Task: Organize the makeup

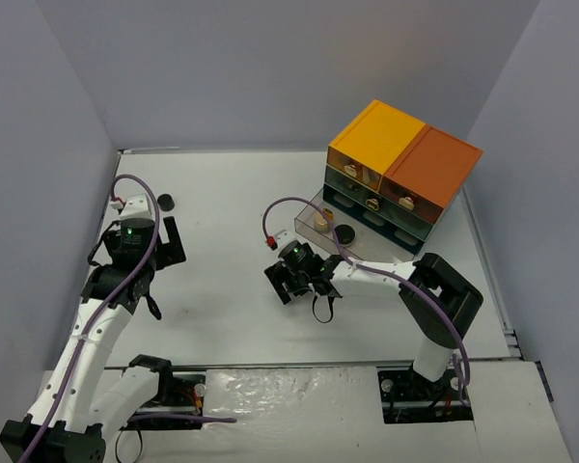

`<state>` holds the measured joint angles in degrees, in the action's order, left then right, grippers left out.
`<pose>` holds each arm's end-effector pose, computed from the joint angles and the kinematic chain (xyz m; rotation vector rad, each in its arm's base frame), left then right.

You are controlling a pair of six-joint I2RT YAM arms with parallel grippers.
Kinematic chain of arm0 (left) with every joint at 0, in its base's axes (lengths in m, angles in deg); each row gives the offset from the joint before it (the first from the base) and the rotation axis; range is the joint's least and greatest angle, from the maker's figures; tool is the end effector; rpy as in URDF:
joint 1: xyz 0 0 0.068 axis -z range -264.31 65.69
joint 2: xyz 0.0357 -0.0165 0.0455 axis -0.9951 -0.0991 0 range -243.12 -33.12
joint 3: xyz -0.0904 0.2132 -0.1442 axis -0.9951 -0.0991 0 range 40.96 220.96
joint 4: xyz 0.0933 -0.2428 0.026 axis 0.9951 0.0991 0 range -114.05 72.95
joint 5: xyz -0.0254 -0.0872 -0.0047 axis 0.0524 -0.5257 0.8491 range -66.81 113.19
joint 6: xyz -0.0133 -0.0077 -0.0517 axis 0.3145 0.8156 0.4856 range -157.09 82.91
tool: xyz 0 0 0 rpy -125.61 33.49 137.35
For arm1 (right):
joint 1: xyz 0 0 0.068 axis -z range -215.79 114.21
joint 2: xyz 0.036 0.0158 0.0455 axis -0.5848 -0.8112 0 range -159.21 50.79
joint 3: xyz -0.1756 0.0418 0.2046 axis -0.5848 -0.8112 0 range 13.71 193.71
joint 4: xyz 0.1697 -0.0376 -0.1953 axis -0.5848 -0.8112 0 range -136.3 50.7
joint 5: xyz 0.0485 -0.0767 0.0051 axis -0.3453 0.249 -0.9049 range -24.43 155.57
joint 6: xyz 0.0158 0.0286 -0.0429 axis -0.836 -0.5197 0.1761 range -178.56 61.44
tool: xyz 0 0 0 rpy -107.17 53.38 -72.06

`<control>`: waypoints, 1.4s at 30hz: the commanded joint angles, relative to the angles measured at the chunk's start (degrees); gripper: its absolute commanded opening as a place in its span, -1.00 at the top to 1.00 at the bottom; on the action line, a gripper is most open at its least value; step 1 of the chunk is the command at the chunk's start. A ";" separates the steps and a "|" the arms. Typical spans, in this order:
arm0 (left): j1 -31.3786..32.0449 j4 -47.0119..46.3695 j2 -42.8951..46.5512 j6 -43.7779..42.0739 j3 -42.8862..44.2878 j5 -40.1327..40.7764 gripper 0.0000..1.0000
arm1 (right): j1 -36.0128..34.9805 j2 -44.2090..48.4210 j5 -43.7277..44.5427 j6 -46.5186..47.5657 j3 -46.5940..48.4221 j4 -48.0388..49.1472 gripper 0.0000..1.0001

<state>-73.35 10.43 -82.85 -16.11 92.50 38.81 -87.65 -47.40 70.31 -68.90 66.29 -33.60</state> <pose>0.1819 -0.0255 0.3242 -0.3422 2.0899 -0.0392 0.2221 0.2781 0.1715 -0.7770 2.1756 0.4756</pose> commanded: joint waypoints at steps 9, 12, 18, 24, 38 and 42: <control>-0.26 -2.38 -3.46 -0.52 0.03 1.22 -0.94 | 0.13 1.17 4.40 -1.53 0.08 5.13 0.31; -0.33 -2.66 -3.78 -0.71 0.00 1.00 -0.94 | 0.76 4.27 5.63 -1.78 -0.45 4.78 0.76; -0.33 -2.84 -4.10 -0.68 0.09 0.69 -0.94 | 6.62 13.89 9.43 -2.99 0.02 0.98 1.00; -0.69 -2.92 -4.70 -0.50 0.15 -0.09 -0.94 | 18.68 19.99 11.69 -5.18 0.23 -3.93 1.00; -1.54 -3.11 -5.44 -0.55 0.31 -1.15 -0.94 | 31.08 11.12 2.47 -12.11 -4.03 -1.02 0.74; -1.84 -3.11 -5.53 -0.58 0.38 -1.31 -0.94 | 31.11 8.53 3.33 -12.62 -4.38 0.47 0.49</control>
<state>-74.53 9.93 -88.07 -16.45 90.91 37.75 -56.37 -37.67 73.72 -79.76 61.61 -37.54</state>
